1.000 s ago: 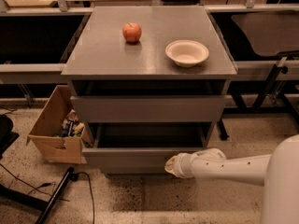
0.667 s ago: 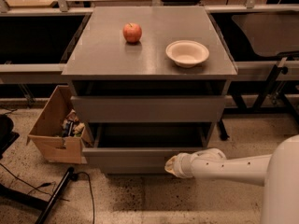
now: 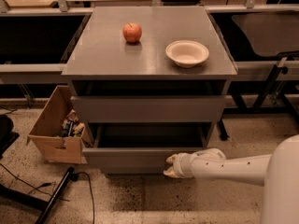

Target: Close middle drawer

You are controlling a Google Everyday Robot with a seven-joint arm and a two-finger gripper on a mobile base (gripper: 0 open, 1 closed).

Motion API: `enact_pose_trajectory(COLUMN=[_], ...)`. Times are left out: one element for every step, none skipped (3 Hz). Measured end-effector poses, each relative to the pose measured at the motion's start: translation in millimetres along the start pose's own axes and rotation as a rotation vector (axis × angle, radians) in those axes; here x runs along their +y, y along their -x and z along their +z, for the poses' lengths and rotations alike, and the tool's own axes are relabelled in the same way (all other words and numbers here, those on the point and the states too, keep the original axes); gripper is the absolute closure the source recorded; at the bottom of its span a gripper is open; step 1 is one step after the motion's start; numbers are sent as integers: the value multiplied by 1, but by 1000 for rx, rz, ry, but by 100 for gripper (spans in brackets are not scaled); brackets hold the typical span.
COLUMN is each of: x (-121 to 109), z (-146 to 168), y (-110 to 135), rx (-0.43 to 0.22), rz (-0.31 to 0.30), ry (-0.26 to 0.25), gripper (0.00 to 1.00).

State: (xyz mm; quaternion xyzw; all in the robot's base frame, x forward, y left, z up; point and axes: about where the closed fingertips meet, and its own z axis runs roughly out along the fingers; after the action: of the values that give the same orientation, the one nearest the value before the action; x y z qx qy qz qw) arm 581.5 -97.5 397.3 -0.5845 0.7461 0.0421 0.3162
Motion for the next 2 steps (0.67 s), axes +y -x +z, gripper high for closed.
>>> enact_pose_trajectory(x=[0, 0], z=[0, 0], y=[0, 0], rx=[0, 0], rz=[0, 0], ry=[0, 0], gripper=[0, 0])
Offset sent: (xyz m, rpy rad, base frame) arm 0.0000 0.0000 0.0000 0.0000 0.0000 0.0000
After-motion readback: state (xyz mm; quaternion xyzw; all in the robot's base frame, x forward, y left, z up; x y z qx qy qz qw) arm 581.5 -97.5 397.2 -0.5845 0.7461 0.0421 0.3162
